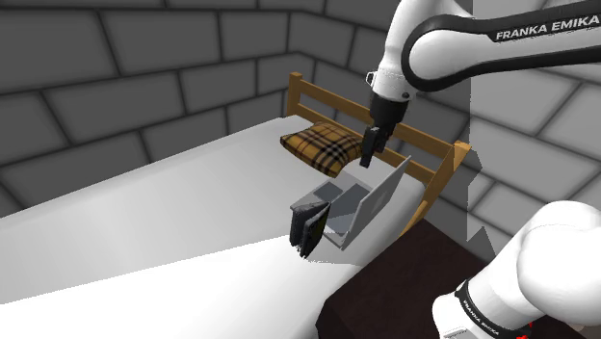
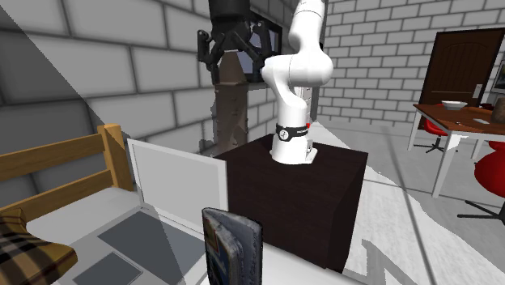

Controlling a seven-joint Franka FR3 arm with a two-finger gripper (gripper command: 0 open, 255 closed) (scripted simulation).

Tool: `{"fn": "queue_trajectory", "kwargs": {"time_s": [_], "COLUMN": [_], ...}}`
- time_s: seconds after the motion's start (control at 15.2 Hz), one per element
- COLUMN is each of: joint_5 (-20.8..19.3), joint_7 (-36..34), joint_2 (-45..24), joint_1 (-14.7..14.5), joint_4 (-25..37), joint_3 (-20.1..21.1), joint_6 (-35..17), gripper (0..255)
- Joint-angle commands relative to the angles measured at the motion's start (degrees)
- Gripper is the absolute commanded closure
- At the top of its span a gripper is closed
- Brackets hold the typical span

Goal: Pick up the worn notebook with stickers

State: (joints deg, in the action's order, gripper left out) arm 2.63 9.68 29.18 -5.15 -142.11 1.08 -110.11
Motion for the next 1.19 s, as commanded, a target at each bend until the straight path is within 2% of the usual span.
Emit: {"fn": "queue_trajectory", "kwargs": {"time_s": [0.0, 0.53, 1.12], "joint_5": [0.0, -0.3, -3.0], "joint_7": [0.9, 3.9, 5.6], "joint_2": [-3.4, -18.9, -38.7], "joint_1": [-0.6, -2.6, -4.5], "joint_4": [-0.5, 0.0, 6.5], "joint_3": [0.3, 2.0, 3.8], "joint_6": [-4.2, -20.0, -34.0], "gripper": [0, 0, 0]}}
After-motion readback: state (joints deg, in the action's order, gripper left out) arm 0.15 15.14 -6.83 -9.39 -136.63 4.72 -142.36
